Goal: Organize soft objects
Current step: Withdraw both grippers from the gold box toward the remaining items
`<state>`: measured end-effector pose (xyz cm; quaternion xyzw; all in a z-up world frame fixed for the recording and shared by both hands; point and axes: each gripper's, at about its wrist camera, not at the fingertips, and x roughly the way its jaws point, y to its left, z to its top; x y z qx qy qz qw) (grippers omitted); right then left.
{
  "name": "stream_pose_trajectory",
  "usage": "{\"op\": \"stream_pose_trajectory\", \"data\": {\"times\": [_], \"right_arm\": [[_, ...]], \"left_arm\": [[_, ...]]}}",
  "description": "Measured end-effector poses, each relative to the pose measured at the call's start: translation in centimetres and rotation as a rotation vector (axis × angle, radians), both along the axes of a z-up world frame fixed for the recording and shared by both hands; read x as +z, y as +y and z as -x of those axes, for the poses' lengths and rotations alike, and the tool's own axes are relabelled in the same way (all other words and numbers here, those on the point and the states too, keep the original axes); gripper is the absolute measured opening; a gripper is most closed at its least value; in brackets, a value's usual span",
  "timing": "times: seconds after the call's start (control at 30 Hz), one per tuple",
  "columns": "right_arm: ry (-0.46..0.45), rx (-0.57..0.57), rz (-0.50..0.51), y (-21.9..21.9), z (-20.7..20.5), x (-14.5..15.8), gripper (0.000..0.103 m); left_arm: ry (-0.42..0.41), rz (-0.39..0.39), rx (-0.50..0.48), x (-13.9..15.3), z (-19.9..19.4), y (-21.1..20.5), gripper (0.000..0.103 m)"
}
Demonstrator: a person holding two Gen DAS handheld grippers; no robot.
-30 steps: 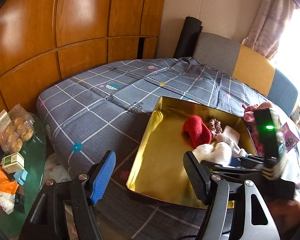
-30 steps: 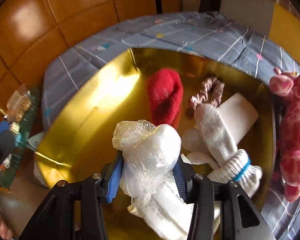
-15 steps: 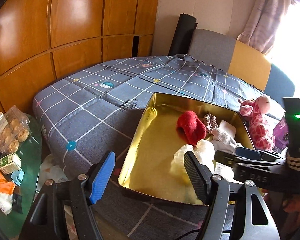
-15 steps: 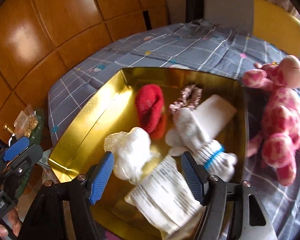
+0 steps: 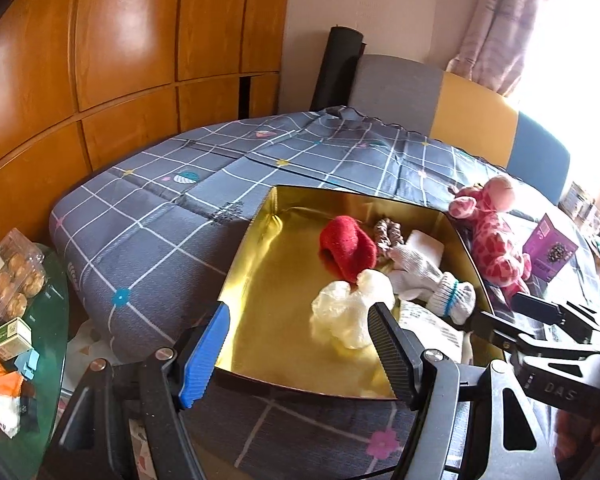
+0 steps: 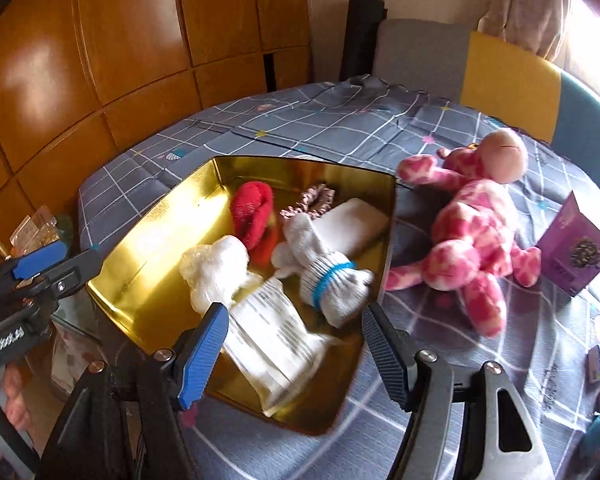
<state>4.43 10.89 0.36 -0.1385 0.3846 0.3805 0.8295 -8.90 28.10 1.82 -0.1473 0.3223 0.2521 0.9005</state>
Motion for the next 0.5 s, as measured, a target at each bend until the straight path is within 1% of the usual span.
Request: {"op": "stream_pose_trajectory", "data": {"times": [0.2,0.33,0.5], "right_arm": [[-0.028,-0.042,0.004,-3.9,-0.3,0.7,0.070],[-0.054,-0.087,0.044,-7.3,-1.2,0.8,0.070],[-0.056,-0.220,0.087,-13.1,-3.5,0.5,0.070]], "left_arm": [[0.001,-0.012,-0.043,0.2,-0.4,-1.5,0.072],[0.008,-0.021,-0.076,0.4,-0.9,-2.5,0.072],[0.013,-0.040,-0.140,0.7,-2.0,-4.3,0.072]]}}
